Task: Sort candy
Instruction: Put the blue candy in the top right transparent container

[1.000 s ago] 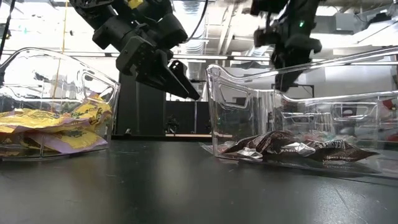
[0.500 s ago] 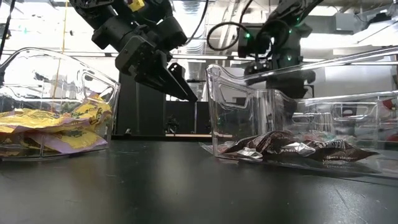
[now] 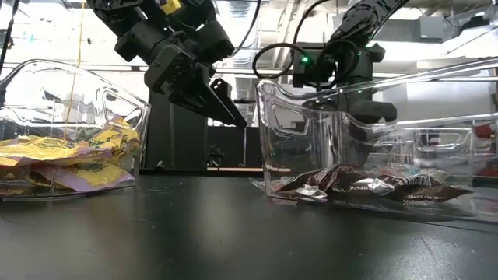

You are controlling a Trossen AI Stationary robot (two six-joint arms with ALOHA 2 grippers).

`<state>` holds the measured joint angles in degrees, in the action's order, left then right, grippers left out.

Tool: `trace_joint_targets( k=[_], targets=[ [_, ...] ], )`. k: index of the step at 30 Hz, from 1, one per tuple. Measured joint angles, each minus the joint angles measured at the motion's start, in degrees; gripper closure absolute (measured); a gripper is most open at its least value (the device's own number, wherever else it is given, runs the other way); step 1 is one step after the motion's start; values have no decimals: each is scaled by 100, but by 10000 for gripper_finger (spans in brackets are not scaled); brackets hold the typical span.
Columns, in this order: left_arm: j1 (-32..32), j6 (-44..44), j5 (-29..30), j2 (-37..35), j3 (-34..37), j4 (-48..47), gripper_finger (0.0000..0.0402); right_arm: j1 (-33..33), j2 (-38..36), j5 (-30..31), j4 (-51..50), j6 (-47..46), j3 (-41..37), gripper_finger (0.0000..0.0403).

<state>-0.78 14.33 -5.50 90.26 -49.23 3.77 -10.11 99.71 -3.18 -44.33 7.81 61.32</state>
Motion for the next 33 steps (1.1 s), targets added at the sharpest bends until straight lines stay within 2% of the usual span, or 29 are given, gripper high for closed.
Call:
trace_joint_targets(
  k=[8, 10, 17, 25, 29, 33],
  targets=[
    [0, 2, -2, 0, 0, 0, 104, -4, -43, 2, -1, 146, 0, 361],
    [0, 0, -2, 0, 0, 0, 104, -18, -44, 2, -2, 176, 0, 390],
    [0, 2, -2, 0, 0, -4, 104, -154, -602, 59, -66, 171, 0, 396],
    [0, -4, -2, 0, 0, -2, 104, -479, -2220, 445, -214, -86, 0, 400],
    [0, -4, 1, 0, 0, 0, 104, -745, -3041, 1233, -577, -774, 2, 401],
    [0, -7, 7, 0, 0, 0, 104, -972, -3662, 2396, -1234, -1664, 2, 401]
  ],
)
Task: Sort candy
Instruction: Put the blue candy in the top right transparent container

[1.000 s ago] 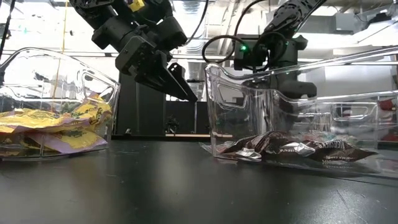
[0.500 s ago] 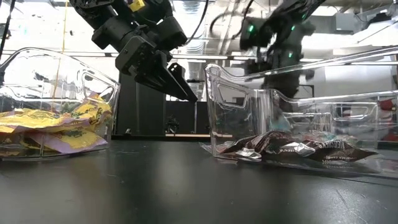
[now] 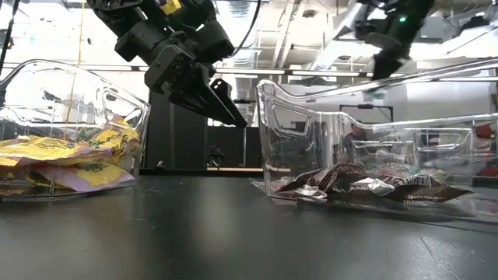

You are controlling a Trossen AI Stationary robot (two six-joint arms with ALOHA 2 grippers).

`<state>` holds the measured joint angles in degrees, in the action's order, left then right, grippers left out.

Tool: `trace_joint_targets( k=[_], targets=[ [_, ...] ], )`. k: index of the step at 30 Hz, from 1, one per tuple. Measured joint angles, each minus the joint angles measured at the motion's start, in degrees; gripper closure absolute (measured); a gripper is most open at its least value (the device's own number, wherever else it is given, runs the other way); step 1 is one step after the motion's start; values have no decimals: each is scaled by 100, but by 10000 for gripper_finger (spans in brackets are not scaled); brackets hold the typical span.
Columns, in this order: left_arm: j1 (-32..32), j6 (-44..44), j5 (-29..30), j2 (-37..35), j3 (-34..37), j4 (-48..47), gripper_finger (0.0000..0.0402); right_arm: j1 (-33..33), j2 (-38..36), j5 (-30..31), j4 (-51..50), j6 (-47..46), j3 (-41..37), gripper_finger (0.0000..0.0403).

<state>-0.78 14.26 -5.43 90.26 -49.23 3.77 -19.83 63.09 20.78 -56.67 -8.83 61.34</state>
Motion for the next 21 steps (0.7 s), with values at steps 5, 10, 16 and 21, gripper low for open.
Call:
trace_joint_targets(
  k=[5, 10, 16, 21],
  targets=[
    [0, -2, 13, 0, 0, 1, 104, -283, -407, 1120, -847, -1203, 0, 398],
    [0, -17, 44, -2, 0, 4, 104, -315, -476, 1550, -1000, -1470, 0, 357],
    [0, -134, 134, -2, 0, 2, 104, -424, -394, 1674, -1197, -1816, 0, 249],
    [0, -144, 151, -2, 0, 1, 104, -567, -307, 1695, -1312, -1894, 0, 161]
  ],
)
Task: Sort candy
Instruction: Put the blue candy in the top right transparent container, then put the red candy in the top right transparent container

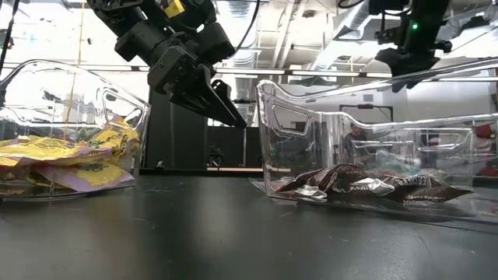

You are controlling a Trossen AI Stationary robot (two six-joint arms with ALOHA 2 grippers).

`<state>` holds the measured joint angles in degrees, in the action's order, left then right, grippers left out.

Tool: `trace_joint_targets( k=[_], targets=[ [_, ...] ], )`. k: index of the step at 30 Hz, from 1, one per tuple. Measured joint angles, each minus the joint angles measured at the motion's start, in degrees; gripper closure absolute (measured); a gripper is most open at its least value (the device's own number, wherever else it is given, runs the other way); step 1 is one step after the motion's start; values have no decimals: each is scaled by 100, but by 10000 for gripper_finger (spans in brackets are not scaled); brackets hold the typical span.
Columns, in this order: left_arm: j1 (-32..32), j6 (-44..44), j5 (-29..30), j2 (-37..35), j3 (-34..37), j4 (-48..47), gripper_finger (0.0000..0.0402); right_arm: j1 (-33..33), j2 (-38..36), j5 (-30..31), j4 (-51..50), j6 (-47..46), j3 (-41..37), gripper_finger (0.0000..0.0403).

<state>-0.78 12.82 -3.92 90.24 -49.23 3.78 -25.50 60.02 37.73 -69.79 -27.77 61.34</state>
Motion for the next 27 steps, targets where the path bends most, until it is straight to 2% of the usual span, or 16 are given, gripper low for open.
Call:
trace_joint_targets(
  k=[3, 8, 15, 22, 27],
  targets=[
    [-2, 2, 2, 0, 0, -1, 104, 170, -8, -242, 320, 575, 0, 144],
    [-2, 2, 2, -2, 0, -2, 104, 915, 92, -1466, 1400, 1748, 6, 153],
    [-2, 2, 4, -4, 0, -1, 104, 1423, 1030, -2955, 1530, 2557, 7, 180],
    [0, -26, 4, -4, 0, -6, 104, 1400, 2294, -3492, 1920, 2957, 2, 182],
    [0, -68, 6, -4, 0, -18, 104, 1260, 2870, -3698, 2170, 3276, 0, 177]
  ],
)
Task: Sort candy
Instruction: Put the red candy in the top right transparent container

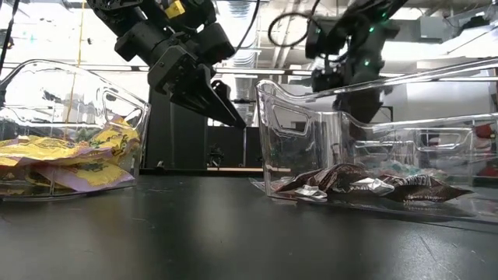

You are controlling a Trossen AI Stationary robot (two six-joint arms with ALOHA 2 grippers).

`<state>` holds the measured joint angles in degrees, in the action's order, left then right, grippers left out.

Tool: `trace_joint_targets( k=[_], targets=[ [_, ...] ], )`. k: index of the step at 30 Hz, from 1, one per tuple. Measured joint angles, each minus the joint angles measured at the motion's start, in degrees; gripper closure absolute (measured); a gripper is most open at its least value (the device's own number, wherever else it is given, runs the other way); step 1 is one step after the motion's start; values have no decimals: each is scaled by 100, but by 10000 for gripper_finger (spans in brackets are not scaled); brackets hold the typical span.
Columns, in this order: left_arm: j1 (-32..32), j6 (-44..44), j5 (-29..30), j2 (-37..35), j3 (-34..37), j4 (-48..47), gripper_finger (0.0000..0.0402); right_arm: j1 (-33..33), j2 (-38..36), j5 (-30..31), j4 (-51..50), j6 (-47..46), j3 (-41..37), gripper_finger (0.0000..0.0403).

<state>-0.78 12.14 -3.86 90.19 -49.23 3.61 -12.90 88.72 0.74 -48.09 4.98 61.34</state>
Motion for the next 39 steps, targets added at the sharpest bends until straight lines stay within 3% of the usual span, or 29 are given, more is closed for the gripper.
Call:
trace_joint_targets(
  k=[21, 39],
  targets=[
    [0, -61, -2, 0, 0, -27, 104, -88, 1199, -363, 528, 1003, -2, 218],
    [0, -31, -2, 0, 1, -25, 104, -106, 1150, -388, 593, 943, -108, 377]
  ],
)
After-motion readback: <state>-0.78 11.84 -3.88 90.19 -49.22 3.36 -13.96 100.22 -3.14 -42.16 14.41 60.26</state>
